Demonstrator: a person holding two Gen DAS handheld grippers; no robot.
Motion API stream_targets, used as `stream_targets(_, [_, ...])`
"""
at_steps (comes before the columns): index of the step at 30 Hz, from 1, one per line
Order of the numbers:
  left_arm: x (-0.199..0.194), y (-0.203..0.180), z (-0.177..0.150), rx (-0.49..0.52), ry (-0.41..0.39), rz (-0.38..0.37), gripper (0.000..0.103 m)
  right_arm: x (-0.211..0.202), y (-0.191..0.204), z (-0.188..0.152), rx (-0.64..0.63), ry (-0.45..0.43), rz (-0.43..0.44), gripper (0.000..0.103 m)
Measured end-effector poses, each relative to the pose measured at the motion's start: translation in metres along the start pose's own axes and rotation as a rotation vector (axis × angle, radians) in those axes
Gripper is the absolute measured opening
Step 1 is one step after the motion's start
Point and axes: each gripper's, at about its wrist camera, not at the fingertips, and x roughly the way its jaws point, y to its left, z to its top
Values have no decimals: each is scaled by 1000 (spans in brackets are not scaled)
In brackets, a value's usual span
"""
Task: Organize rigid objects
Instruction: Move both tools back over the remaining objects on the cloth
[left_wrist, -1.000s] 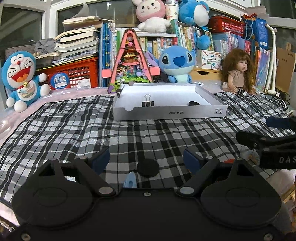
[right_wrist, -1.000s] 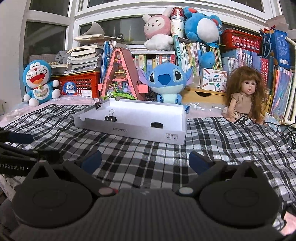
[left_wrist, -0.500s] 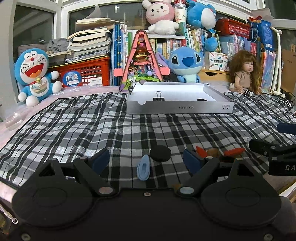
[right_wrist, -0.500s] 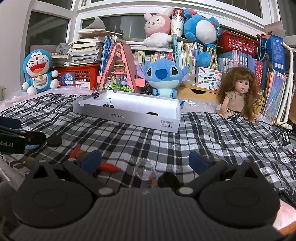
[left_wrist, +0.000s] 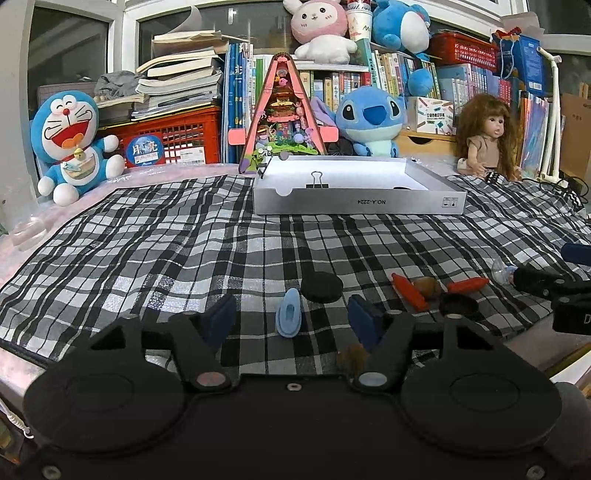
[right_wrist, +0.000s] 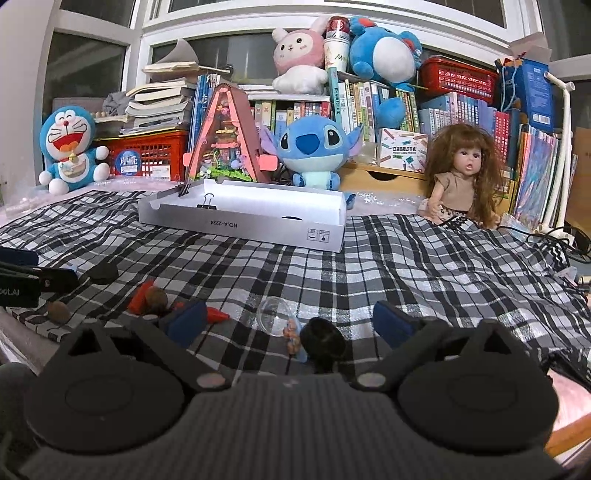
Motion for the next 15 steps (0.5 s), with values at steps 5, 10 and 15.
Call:
stream_targets(5, [5, 3, 2, -26, 14, -6, 48, -3, -5, -3, 7, -7, -12, 87])
stream_targets(10, [8, 3, 3, -22, 15, -2, 44, -11, -14, -3, 50, -56, -50, 68])
stream_targets(15, [11, 3, 3, -32, 29, -6, 41, -5, -24, -2, 97, -22, -53, 54])
